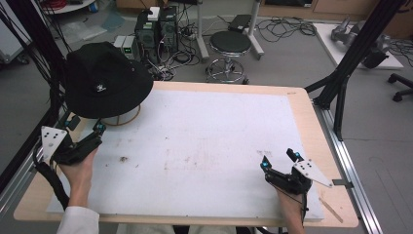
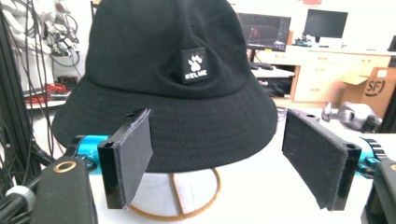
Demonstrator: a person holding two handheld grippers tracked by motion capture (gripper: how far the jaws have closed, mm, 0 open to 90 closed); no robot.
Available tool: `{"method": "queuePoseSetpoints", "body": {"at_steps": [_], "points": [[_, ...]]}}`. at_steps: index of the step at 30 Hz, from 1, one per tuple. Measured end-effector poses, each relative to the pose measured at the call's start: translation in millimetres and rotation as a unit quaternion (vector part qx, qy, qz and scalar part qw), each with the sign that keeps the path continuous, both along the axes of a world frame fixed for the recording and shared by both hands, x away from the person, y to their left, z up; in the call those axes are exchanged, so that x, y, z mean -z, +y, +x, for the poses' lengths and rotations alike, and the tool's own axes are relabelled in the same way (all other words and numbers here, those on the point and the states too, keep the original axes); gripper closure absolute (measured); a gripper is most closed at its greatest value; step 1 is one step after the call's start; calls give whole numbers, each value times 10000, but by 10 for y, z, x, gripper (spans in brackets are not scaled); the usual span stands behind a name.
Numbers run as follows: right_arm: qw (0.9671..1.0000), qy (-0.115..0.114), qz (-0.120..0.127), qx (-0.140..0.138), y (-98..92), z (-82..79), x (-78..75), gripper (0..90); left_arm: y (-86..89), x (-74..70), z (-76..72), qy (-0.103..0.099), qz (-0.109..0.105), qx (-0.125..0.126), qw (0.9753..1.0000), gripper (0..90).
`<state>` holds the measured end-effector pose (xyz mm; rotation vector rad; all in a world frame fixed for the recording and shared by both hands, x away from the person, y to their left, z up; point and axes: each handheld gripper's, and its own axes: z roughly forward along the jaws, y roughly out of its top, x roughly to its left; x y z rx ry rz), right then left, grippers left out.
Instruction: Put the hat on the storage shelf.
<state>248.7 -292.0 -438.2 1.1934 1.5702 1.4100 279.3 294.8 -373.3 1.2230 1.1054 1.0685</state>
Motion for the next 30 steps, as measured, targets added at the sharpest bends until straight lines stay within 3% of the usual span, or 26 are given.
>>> {"method": "queuePoseSetpoints", "body": {"at_steps": [7,9,13,18,30], "points": [[10000,27,31,-17,4,-4,-1,65,-21,79,-111,142,-6,66,9999,246],[10000,48,29,-22,7,-3,0,65,-30,150,-146,241,-92,103,9996,248],[10000,15,13,-41,10,7,0,65,-27,246,-181,385,-57,71,9992,248],[10000,39,23,-67,15,8,2,65,-4,311,-238,446,7,12,9990,249],[9999,36,2,-94,16,17,8,64,79,466,-328,539,-63,-104,9985,254]]}}
